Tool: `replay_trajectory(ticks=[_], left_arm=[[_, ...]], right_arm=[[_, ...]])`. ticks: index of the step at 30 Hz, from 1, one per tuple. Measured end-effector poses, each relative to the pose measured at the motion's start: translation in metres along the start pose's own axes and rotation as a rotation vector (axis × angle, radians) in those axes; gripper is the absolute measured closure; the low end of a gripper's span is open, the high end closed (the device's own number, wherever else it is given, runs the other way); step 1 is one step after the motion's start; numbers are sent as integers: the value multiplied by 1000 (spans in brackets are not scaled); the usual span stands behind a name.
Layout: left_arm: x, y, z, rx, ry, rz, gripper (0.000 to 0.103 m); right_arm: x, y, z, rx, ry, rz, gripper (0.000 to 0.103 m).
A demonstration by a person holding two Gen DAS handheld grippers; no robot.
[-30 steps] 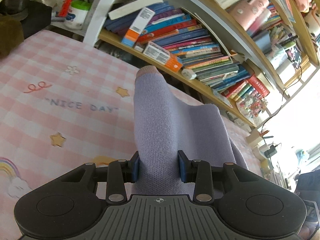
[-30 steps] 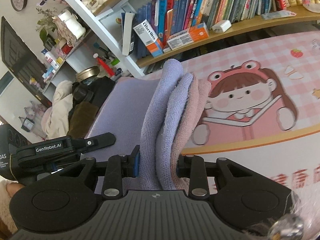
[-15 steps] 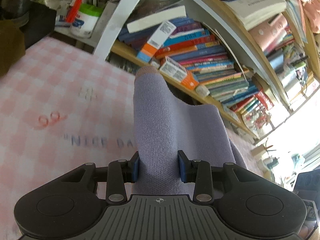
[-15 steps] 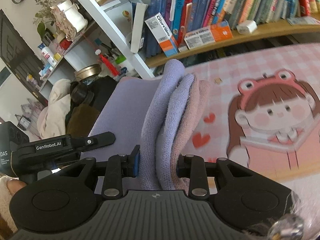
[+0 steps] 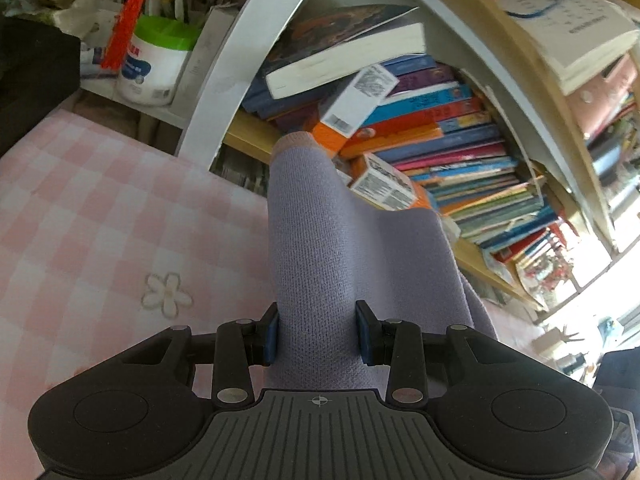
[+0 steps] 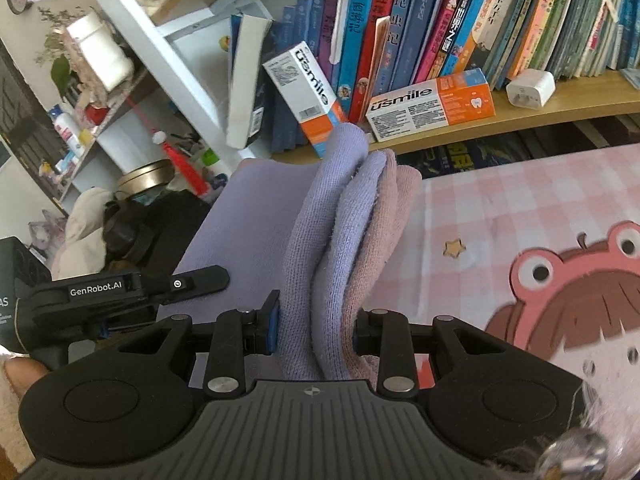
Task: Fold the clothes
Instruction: 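Pinch the folded lavender edge with the left gripper while the right gripper pinches the stacked edge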
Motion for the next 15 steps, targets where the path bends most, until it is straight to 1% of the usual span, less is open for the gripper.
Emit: replay_trajectory(ticks=[10, 12, 13, 15], left_arm=[[-30, 41, 28, 16, -12, 24, 67], [-37, 48, 27, 8, -24, 41, 67], [-41, 51, 25, 6, -29, 57, 65], [-46, 51, 24, 14, -46, 56, 64]], right_arm=[[16, 44, 8, 26, -10, -31, 74], [20, 53, 6, 18, -15, -46, 73], [22, 56, 4, 13, -18, -56, 73], [27, 60, 3, 15, -15, -63, 68]])
Point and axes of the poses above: each gripper's, at about its wrist camera, not at the fingertips, and y roughly the way its jaws point, x to its right, z to its top, the point moved 8 cm from there along y, roughly the way its jaws point, and after that the axes turned 6 degrees about -y, right-handed, at the moved point
